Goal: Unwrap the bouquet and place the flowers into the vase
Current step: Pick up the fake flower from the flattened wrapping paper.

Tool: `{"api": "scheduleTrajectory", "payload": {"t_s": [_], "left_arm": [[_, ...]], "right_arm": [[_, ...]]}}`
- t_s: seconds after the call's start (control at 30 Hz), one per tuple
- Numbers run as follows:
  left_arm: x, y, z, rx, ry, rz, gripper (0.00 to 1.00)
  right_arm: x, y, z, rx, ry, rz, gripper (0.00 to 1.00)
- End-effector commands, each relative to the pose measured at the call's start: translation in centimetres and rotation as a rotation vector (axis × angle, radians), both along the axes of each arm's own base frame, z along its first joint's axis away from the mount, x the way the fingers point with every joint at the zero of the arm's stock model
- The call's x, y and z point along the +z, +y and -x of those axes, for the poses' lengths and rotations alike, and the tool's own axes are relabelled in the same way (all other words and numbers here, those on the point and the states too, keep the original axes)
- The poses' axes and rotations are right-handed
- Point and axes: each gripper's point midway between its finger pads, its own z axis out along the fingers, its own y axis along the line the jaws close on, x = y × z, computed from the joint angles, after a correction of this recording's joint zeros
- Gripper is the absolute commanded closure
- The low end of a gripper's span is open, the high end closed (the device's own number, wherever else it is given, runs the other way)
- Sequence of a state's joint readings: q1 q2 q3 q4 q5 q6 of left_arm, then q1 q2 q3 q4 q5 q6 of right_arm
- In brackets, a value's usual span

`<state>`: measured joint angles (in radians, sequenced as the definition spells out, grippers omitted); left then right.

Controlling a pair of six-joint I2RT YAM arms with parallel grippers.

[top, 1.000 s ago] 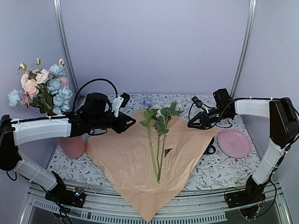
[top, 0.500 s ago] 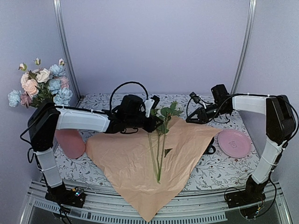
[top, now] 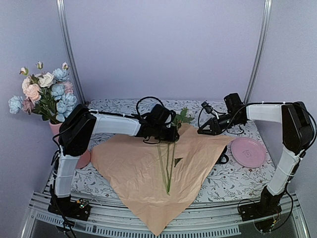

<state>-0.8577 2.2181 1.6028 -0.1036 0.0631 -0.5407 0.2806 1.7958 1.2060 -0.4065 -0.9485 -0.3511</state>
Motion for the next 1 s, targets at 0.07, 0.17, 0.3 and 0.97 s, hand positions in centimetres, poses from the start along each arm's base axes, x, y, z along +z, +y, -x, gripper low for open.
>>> {"api": "scheduleTrajectory", "payload": {"t_s": [0.07,0.17,0.3,0.97], "left_arm": [[-2.5,0.1,2.1,-0.004,0.129,-0.039,0.72],[-3.5,-0.1,2.5,-0.016,0.156,-0.048,0.72],[-4.6,-0.3,2.4,-0.025,0.186,-0.071,0.72],[11.3,-4.5,-0.3,-0.069,-0.071,0.327,1.0]], "right_arm": [[0.5,0.1,0.9,0.005,0.001,-0.029,0.53],[0.6,0.2,0.8,0.005,0.003,-0.034,0.53],[0.5,0.2,0.8,0.004,0.007,-0.036,0.53],[6.8,0.9,0.9,0.034,-0.06,-0.093,0.53]]}}
